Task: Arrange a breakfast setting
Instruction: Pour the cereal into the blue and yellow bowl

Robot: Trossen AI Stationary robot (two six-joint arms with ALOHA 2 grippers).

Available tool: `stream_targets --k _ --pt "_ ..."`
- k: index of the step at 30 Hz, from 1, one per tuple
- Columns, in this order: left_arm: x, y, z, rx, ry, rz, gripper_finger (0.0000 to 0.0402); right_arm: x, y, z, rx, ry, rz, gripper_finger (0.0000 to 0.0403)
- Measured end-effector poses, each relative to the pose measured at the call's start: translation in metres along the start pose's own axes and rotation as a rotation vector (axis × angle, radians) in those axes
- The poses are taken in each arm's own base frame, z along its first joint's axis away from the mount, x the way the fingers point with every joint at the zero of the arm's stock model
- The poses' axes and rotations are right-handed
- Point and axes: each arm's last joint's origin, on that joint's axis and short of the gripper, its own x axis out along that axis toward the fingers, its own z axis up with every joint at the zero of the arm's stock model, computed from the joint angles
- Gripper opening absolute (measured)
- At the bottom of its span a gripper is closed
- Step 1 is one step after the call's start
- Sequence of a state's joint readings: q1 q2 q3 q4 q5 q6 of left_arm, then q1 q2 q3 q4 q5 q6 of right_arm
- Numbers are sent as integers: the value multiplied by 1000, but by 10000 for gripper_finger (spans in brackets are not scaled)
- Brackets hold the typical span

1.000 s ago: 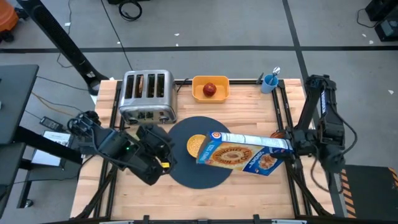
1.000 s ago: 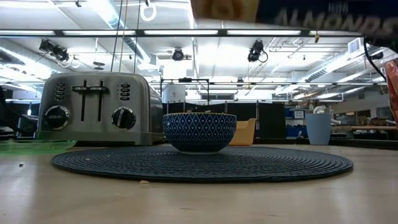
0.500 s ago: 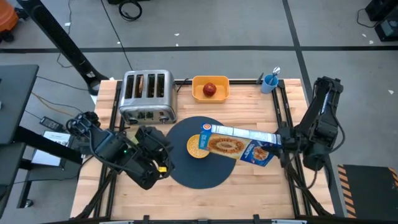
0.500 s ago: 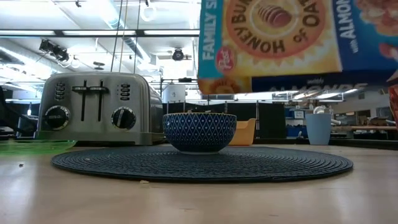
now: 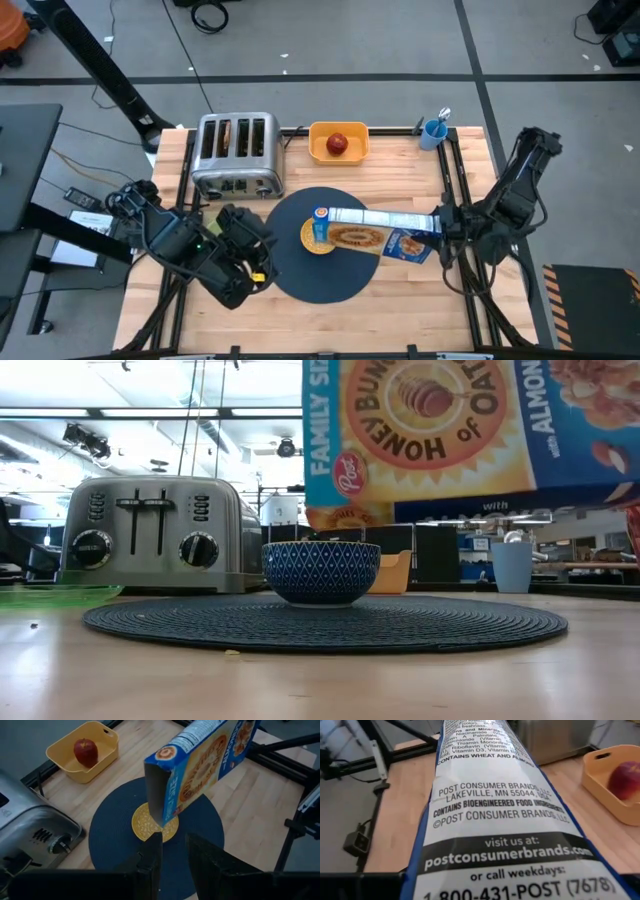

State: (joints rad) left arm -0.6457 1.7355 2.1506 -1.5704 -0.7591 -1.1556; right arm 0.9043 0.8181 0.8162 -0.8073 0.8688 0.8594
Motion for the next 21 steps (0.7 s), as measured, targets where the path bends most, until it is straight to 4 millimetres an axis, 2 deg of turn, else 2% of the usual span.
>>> stream_targets --k 8,14,21 --pt "0 0 0 28 3 -1 94 9 -3 9 6 33 9 201" --pt "2 1 1 32 17 -2 94 10 -8 23 14 66 29 200" --pt "2 1 1 60 18 -2 94 15 -13 27 24 99 21 200"
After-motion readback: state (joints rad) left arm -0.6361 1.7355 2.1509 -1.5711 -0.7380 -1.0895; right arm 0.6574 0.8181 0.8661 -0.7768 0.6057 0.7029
